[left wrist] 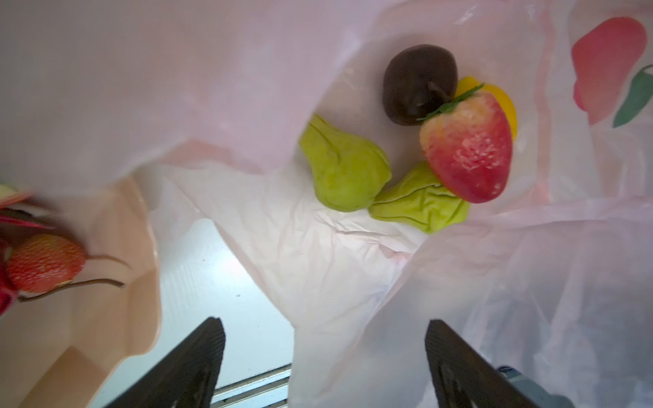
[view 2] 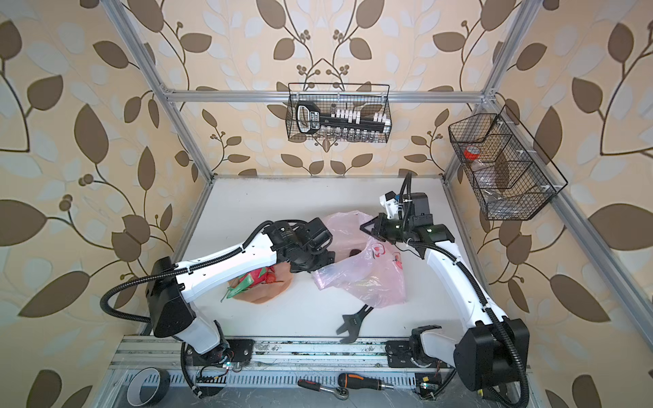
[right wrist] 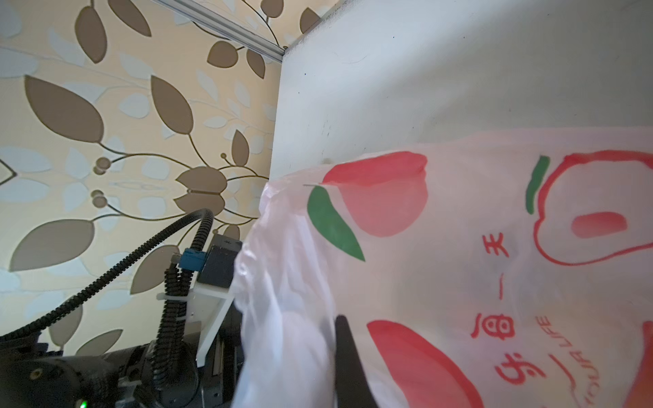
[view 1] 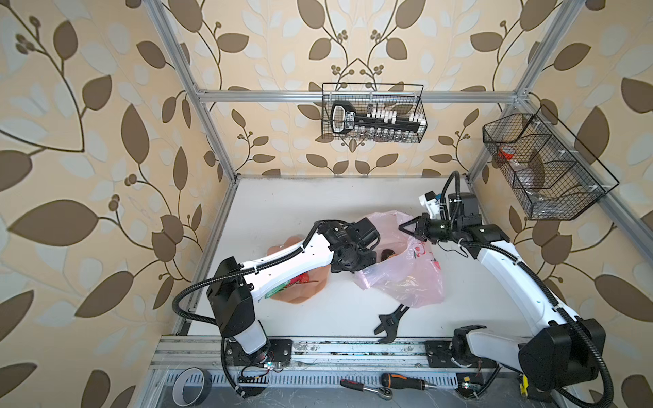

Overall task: Place the fruits into the plastic bag
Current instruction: Pick up the fruit from the plate.

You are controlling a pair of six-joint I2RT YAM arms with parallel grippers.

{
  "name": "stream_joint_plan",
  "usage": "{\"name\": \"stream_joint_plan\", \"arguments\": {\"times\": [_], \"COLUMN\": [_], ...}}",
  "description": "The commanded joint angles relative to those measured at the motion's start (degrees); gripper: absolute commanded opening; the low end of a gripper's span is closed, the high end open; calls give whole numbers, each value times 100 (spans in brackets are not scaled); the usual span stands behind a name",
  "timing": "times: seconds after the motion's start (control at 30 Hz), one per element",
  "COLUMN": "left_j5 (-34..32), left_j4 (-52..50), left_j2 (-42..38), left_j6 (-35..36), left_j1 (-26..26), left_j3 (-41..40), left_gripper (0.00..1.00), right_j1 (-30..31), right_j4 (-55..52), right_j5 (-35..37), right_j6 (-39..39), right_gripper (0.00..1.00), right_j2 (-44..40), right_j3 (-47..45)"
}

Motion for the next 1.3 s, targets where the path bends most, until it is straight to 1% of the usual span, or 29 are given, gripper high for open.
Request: {"name": "stream_joint_plan", "arguments": {"times": [0.0, 0.2, 0.3, 0.4, 0.53, 0.63, 0.73, 0.97, 1.1, 1.27], "left_j5": [-478, -643, -766, -780, -1099, -1270, -1299, -1218, -1042, -1094], "left_j4": [-466, -709, -849, -938, -1244, -1271, -1172, -701, -544, -460], "left_j2": [-413, -816, -913, -913, -858, -763, -638, -425, -272, 58], "left_j6": [149, 348, 585, 1106, 1843, 2305, 2739, 3692, 4132, 4549], "left_j1": [147, 524, 739, 934, 1136, 1360, 1552, 1782, 1939, 2136], "left_j3": [-206, -548, -636, -641, -554, -631, -746, -947, -966, -954], "left_gripper": [91, 91, 91, 90, 90, 90, 90, 90, 89, 88], "right_j1": [-32, -51, -54, -58, -53, -56, -62, -61, -70, -95], "right_j4": [-102, -102, -111, -117, -122, -133, -137, -181, -238, -277], "right_j5": [-122, -139, -148, -148, -147, -157, -157, -165, -165, -157], "right_j6": [-128, -128, -134, -141, -144, -144, -154, -189, -226, -256], "right_gripper": [0, 0, 0, 0, 0, 0, 0, 0, 0, 0], "right_j2": [-9, -5, -6, -6, -6, -2, -6, -10, -7, -18], "right_j3": [30, 40, 48, 50, 72, 74, 70, 88, 112, 109]}}
